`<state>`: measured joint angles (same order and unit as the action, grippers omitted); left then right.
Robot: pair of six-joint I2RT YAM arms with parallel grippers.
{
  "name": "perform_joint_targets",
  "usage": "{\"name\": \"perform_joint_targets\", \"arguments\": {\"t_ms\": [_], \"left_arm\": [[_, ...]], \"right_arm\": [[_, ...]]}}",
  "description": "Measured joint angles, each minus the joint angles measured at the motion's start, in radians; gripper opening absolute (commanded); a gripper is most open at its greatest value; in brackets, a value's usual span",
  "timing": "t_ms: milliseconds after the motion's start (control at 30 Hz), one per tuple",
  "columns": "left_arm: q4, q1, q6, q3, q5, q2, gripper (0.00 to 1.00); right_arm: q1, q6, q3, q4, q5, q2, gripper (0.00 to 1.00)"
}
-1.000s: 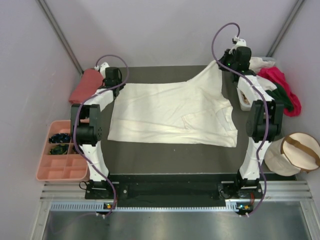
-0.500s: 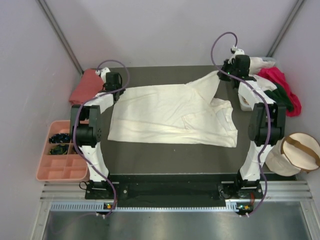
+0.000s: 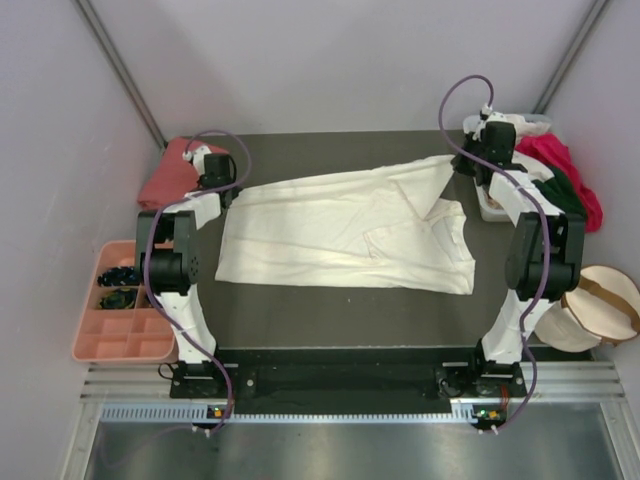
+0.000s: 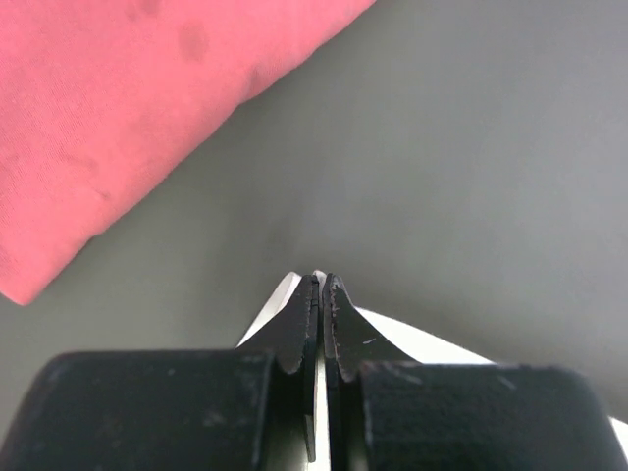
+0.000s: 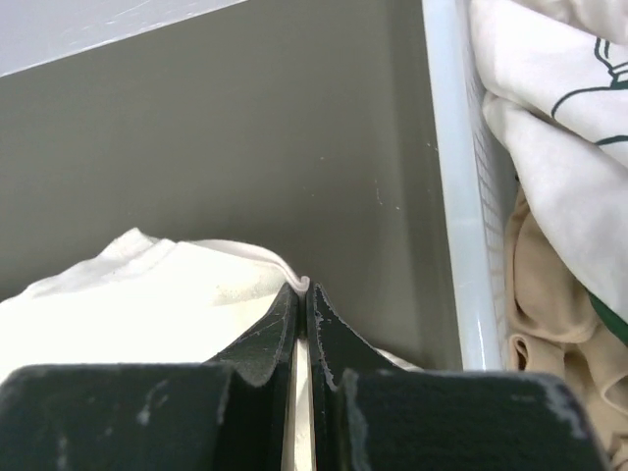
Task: Fold and stack the t-shirts
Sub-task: Fold the other side of the tshirt into a rectangle
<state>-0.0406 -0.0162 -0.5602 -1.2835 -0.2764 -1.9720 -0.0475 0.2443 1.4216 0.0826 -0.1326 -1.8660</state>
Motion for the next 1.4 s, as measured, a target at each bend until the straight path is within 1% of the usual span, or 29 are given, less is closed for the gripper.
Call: {"name": "perform_joint_targets", "arguments": {"t_ms": [367,467,633,900,1167,1400], "left_arm": [[-0.004,0.014,0.005,-0.021,0.018,0.000,0.00],[-0.003,0.014,0.005,-0.009,0.018,0.013,0.00],[-0.004,0.015,0.005,0.028,0.016,0.049,0.00],[-0.006,0.017,-0.017,0.106,0.014,0.103,0.00],[-0.005,0.018,-0.036,0.207,0.000,0.127,0.00],[-0.005,0.019,-0.050,0.245,-0.009,0.155,0.00]], "right_arm": [[-0.004,0.018,0.005,0.035,-0.002,0.002,0.00],[-0.005,0.029,-0.024,0.037,-0.003,0.024,0.00],[-0.008,0.054,-0.107,0.053,-0.008,0.108,0.00],[-0.008,0.076,-0.195,0.079,-0.025,0.213,0.00],[-0.008,0.109,-0.278,0.102,-0.051,0.269,0.00],[-0.008,0.145,-0.337,0.135,-0.054,0.314,0.00]]}}
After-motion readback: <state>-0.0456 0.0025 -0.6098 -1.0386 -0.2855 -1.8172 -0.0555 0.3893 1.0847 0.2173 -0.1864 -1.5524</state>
